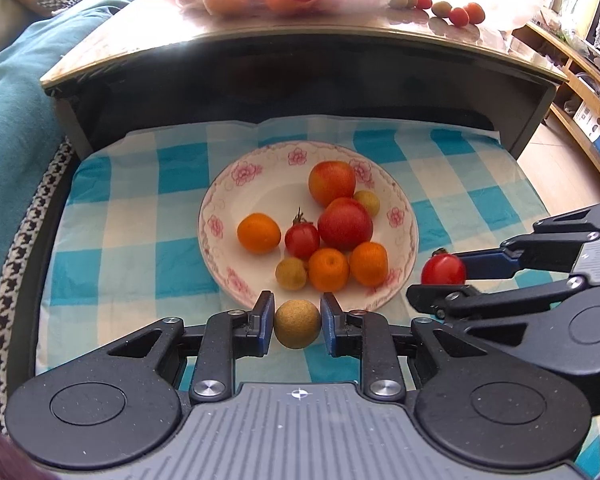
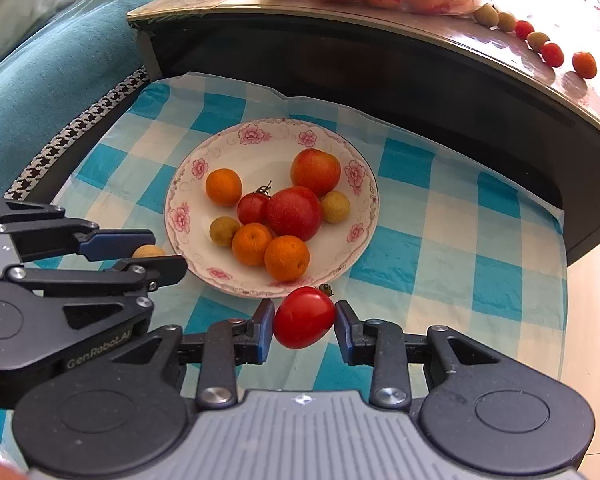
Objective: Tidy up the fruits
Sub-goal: 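Carry the held longan and red tomato toward the white bowl, then lower the longan and tomato into the bowl and open both tools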
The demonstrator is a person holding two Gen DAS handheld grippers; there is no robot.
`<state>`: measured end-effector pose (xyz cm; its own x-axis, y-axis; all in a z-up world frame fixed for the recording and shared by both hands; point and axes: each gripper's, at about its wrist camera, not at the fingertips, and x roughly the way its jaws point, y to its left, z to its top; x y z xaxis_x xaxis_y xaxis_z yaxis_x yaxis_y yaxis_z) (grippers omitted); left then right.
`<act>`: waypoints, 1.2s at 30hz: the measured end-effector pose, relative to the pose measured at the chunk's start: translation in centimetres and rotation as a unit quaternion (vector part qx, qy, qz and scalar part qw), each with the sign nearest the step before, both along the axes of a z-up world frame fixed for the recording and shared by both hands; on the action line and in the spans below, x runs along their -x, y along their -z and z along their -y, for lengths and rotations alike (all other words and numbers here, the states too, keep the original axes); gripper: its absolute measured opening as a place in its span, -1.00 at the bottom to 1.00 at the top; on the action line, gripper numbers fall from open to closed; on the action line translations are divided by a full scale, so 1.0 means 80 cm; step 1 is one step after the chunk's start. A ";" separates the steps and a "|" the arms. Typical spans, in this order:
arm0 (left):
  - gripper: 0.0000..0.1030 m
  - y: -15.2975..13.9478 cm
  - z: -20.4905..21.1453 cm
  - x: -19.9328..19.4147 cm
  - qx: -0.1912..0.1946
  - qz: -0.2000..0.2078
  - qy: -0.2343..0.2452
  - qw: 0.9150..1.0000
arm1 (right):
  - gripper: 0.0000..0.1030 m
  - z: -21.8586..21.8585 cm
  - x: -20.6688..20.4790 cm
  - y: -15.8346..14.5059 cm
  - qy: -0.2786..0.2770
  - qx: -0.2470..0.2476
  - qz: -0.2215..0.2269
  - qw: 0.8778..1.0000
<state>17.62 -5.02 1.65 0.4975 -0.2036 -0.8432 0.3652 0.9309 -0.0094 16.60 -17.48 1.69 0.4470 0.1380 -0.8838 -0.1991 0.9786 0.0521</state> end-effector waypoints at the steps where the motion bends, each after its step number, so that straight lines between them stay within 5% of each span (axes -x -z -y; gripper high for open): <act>1: -0.38 0.000 0.001 -0.003 -0.002 0.002 -0.001 1.000 | -0.34 -0.001 -0.003 0.000 -0.001 -0.001 0.001 1.000; 36: -0.39 0.025 0.007 -0.068 0.004 -0.013 -0.016 1.000 | -0.34 -0.004 -0.082 0.027 0.002 0.030 -0.004 1.000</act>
